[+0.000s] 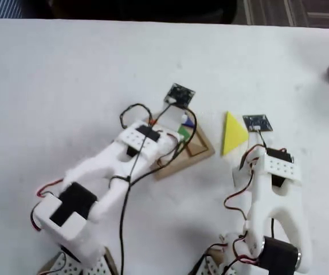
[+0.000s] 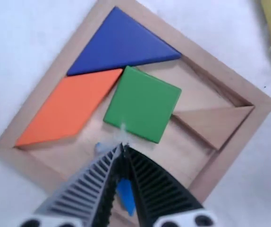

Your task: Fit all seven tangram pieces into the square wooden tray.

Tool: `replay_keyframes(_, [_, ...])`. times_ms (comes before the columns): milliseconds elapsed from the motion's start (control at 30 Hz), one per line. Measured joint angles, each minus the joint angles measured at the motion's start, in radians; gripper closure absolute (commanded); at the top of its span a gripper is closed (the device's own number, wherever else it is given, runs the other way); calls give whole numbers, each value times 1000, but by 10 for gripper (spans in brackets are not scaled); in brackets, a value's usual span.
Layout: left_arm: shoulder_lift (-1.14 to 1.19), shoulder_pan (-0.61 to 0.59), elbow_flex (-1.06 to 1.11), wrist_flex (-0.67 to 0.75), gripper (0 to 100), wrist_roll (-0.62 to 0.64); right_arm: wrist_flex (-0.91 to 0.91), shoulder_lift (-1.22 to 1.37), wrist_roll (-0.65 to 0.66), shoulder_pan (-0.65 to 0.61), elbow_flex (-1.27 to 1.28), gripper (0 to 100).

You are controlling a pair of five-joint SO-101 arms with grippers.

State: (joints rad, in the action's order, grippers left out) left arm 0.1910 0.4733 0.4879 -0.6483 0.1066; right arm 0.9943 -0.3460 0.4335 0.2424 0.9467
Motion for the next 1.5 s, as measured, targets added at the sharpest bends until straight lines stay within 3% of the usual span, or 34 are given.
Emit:
replay_keyframes(233, [-43,0,2,-5,979,0,0,0,0,0,0,981])
replay_keyframes(500, [37,9,2,302,979,2,0,0,0,0,0,981])
replay_keyframes(633, [137,48,-54,321,979,0,0,0,0,0,0,981])
replay_keyframes(1100, [167,51,-187,32,980,0,0,0,0,0,0,981])
replay_keyframes(1500, [71,51,-107,-68,980,21,0,0,0,0,0,981])
